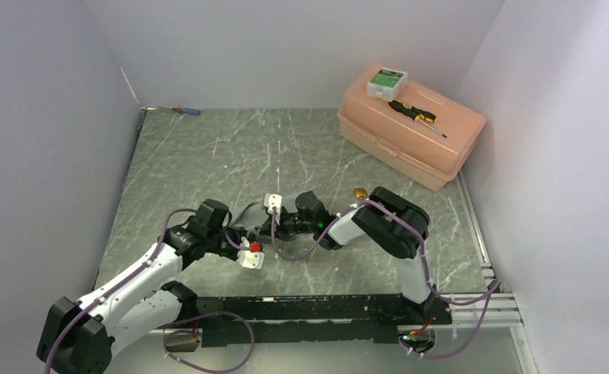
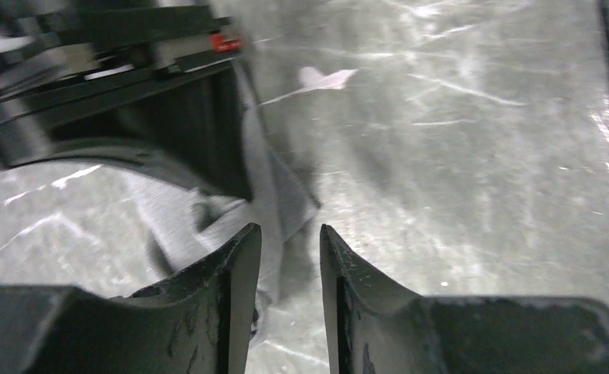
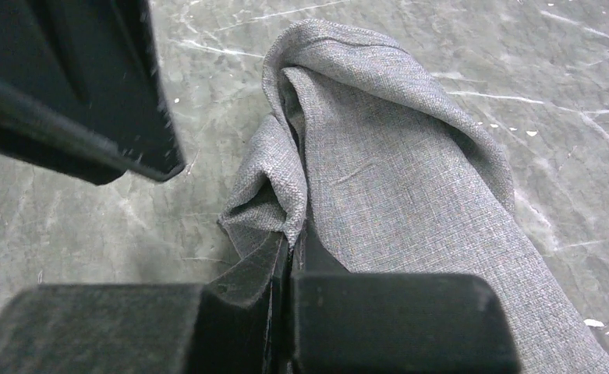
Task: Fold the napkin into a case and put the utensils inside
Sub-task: Pick up the 2/3-rectangle-folded napkin at the center of the board.
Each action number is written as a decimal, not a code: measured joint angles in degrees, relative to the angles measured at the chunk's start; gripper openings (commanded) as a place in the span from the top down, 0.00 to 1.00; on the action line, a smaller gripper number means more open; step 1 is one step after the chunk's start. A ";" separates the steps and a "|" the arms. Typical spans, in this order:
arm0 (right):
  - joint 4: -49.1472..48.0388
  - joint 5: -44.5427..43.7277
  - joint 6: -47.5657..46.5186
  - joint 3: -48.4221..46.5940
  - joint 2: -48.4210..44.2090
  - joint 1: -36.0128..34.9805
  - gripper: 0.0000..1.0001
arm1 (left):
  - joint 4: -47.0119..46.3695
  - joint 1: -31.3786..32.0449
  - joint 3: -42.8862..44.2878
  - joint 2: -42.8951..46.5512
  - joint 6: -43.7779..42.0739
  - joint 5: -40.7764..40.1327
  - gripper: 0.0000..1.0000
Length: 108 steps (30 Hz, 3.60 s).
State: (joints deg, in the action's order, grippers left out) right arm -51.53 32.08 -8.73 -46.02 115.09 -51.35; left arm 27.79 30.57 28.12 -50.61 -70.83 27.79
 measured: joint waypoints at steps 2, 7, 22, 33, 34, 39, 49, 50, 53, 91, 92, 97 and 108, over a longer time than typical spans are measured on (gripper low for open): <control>0.00 0.09 0.04 -0.02 0.00 0.07 1.00 | 2.27 0.00 0.09 -1.68 -2.43 1.81 0.63; 0.04 0.63 0.35 -0.31 0.00 0.28 1.00 | 3.85 0.00 0.13 -7.80 -7.76 2.97 0.66; 0.04 3.54 1.79 -0.63 0.02 1.68 1.00 | -5.46 0.00 -0.76 -16.96 -10.99 0.83 0.61; 1.73 4.52 1.27 -1.07 0.11 1.81 1.00 | -8.72 0.00 0.00 -20.72 -13.62 0.87 0.85; 2.12 4.57 1.14 -1.25 0.13 1.81 1.00 | -8.72 0.00 0.00 -20.90 -13.75 0.83 0.90; 3.45 4.81 0.17 -1.97 0.31 1.84 1.00 | -8.72 0.00 0.00 -21.24 -13.97 0.74 0.97; 7.39 2.97 -3.48 -4.50 1.62 0.17 1.00 | -6.56 0.00 0.92 -20.37 -10.36 0.63 0.97; 7.43 2.38 -3.82 -4.50 1.70 -0.11 1.00 | -6.05 0.00 0.92 -19.78 -10.05 0.63 0.97; 7.26 0.35 -4.94 -4.72 1.95 -0.79 1.00 | -4.31 0.13 0.90 -17.25 -9.49 0.85 0.97; 2.51 -2.89 -3.67 -3.30 0.44 0.07 1.00 | -6.21 0.26 -1.31 -16.72 -10.95 -7.10 0.69; 2.54 -2.80 -3.67 -3.30 0.44 0.07 1.00 | -6.34 0.26 -1.07 -17.16 -10.93 -7.10 0.68; 2.56 -2.08 -3.63 -3.30 0.44 0.07 1.00 | -10.27 0.26 -0.07 -19.96 -10.75 -7.28 0.64; 2.58 -1.79 -3.48 -3.32 0.44 0.11 1.00 | -11.67 0.15 2.14 -24.24 -11.47 -7.30 0.97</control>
State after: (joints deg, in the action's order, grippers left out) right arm -48.95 30.28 -12.21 -49.34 115.52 -51.24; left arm 16.12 30.72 30.26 -74.85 -82.30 20.49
